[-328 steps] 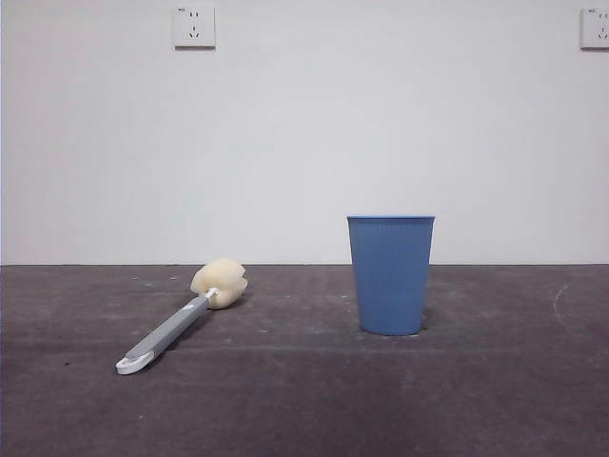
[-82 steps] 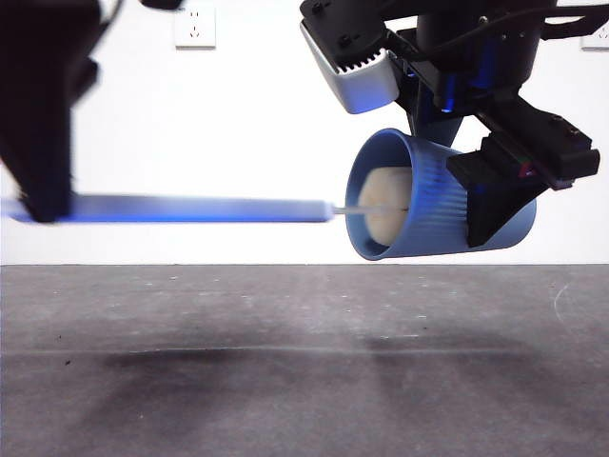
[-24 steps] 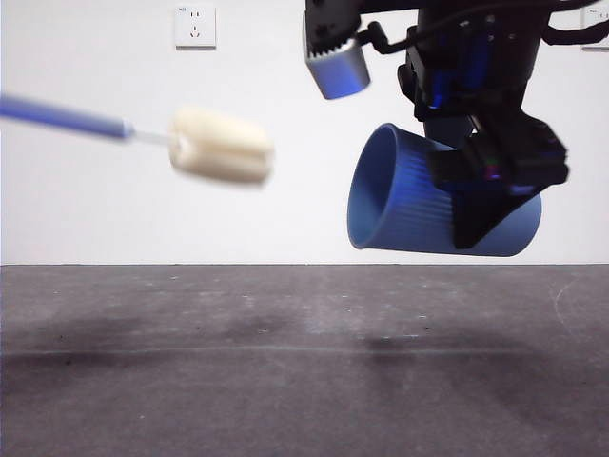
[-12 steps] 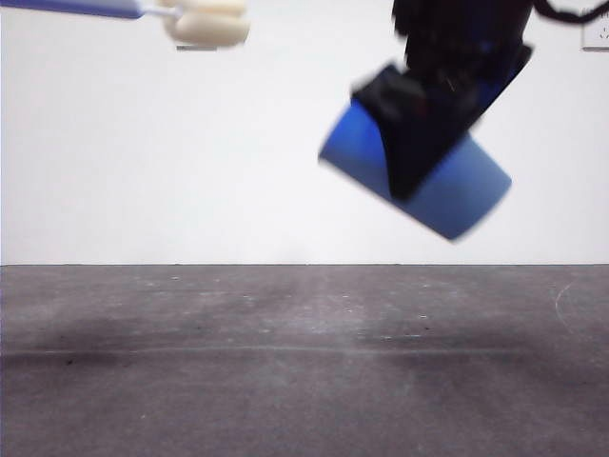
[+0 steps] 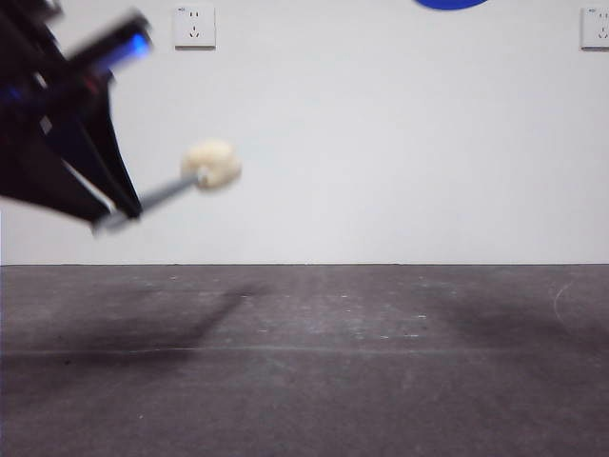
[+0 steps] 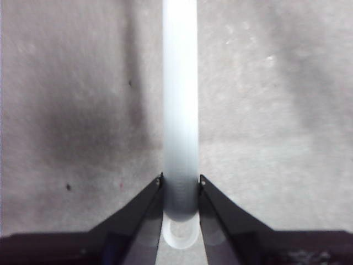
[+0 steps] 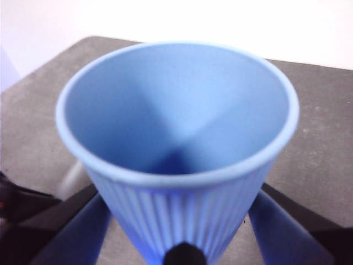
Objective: Pick up the cup brush,pick up the cup,insert the brush into the cup,clean the cup,put the cup brush back,put the cup back to the fixed position on the table
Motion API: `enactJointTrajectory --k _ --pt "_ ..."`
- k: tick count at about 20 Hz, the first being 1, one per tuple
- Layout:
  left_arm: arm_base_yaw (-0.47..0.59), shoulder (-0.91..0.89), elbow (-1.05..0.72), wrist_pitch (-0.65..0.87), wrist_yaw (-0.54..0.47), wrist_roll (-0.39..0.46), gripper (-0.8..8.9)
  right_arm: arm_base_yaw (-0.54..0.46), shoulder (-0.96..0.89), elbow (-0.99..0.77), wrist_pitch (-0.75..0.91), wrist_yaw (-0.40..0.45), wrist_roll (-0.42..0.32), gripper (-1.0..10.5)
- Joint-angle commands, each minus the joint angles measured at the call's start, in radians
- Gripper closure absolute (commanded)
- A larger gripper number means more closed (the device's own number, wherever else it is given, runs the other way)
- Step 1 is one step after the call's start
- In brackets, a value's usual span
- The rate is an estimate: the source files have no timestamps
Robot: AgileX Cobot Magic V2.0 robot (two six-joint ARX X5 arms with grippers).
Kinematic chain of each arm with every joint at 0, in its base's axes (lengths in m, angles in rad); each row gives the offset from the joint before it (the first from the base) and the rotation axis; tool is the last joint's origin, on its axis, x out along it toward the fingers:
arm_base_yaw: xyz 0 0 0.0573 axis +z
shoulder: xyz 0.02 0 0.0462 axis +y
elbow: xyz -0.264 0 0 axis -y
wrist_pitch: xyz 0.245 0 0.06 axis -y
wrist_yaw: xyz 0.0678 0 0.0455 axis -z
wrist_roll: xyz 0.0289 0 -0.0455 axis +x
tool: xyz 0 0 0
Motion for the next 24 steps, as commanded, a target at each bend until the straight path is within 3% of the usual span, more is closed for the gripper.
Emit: enactJointTrajectory --k 1,7,20,22,24 --pt "0.002 0.100 -0.005 0.040 0.003 -0.051 8.22 0.002 -0.020 0.002 -0.016 -0.001 0.015 9.6" --pt "0.002 0.256 -0.005 0.144 -0.014 -0.073 8.22 0.002 -0.027 0.002 -0.073 -0.001 0.015 9.6" --pt "0.002 0.425 -0.005 0.176 -0.022 -0.043 8.21 0.002 -0.027 0.002 -0.088 -0.027 0.014 9.6" --pt "0.002 0.425 -0.005 0.173 -0.004 -0.038 7.60 0.002 -0.027 0.002 -0.092 -0.027 0.014 9.6" --pt "0.002 0.425 -0.005 0.162 0.014 -0.014 5.40 0.002 -0.027 0.002 -0.093 -0.027 0.014 9.6"
